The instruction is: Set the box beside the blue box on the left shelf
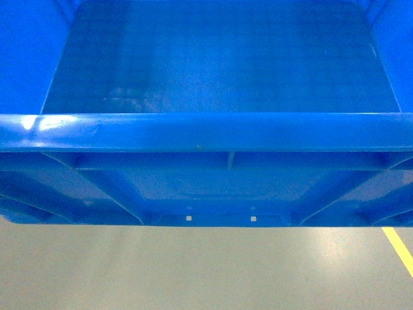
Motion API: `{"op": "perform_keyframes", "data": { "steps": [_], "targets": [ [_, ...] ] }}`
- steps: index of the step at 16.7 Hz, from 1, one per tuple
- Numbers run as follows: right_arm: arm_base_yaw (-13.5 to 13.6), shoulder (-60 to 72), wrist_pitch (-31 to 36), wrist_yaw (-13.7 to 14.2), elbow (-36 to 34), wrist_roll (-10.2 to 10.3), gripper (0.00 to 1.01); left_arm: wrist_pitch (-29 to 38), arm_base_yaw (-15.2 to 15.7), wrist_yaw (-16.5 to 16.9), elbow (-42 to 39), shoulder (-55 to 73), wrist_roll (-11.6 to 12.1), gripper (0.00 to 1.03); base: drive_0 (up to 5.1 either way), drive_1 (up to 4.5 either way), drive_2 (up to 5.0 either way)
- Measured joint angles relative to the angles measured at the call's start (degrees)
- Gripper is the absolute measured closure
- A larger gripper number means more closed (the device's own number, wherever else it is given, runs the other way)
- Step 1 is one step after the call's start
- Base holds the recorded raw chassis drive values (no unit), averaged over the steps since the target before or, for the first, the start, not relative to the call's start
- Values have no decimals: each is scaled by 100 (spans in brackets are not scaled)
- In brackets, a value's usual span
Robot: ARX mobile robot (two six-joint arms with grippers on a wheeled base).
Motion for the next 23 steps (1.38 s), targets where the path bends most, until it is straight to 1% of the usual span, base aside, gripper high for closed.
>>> {"op": "perform_keyframes", "data": {
  "steps": [23],
  "targets": [
    [0,0,-11,0,0,0,93,-2,0,0,0,4,2,85,-3,396,-401]
  ]
}}
